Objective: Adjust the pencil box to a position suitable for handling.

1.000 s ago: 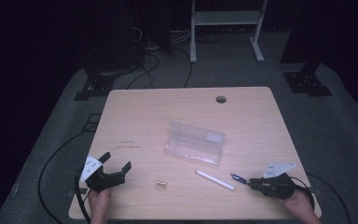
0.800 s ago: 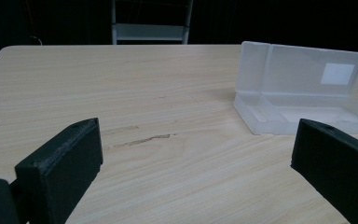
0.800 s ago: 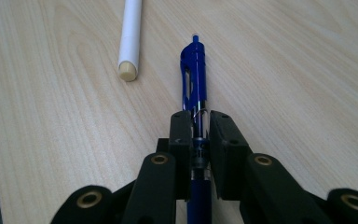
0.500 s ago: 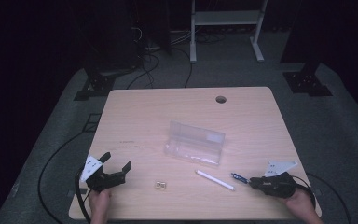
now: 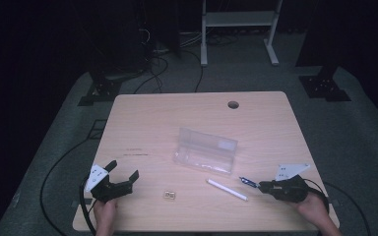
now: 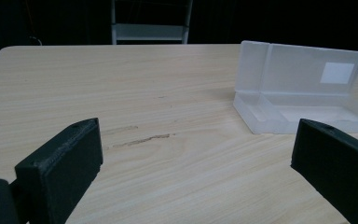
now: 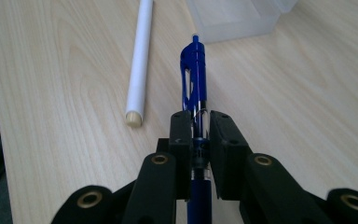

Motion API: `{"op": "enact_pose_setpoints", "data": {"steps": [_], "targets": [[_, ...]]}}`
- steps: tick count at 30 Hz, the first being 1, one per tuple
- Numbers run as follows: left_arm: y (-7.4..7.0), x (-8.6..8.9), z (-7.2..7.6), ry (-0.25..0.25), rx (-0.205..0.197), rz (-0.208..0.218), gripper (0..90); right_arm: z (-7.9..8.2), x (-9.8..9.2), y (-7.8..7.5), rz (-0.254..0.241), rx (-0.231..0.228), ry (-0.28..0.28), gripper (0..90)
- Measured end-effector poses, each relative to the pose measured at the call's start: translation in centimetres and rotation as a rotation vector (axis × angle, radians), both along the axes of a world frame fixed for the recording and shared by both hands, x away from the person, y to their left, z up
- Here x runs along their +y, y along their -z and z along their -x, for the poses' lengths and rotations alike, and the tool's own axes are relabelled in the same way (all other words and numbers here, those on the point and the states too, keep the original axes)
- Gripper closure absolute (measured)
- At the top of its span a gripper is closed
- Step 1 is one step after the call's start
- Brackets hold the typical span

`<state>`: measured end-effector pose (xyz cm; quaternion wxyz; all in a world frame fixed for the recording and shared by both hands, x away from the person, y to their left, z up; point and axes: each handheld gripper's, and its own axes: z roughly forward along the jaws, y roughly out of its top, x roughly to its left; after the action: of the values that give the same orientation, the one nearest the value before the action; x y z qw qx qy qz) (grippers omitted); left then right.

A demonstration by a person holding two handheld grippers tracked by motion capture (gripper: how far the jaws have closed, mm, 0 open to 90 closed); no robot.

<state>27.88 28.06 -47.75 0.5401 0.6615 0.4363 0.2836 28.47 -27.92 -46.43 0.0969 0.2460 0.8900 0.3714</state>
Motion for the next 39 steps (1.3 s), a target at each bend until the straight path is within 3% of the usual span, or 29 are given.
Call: {"op": "enact_pose_setpoints", "data": {"steps": [24,39], "targets": [[0.0,0.0,0.0,0.005,0.005,0.01,1.1,-4.3,4.9,-3.7,0.012,-0.032,-0.057,79.1],[0.0,0.1,-0.1,0.003,0.005,0.017,1.1,-6.7,8.0,-4.3,0.004,-0.018,-0.074,79.1]]}}
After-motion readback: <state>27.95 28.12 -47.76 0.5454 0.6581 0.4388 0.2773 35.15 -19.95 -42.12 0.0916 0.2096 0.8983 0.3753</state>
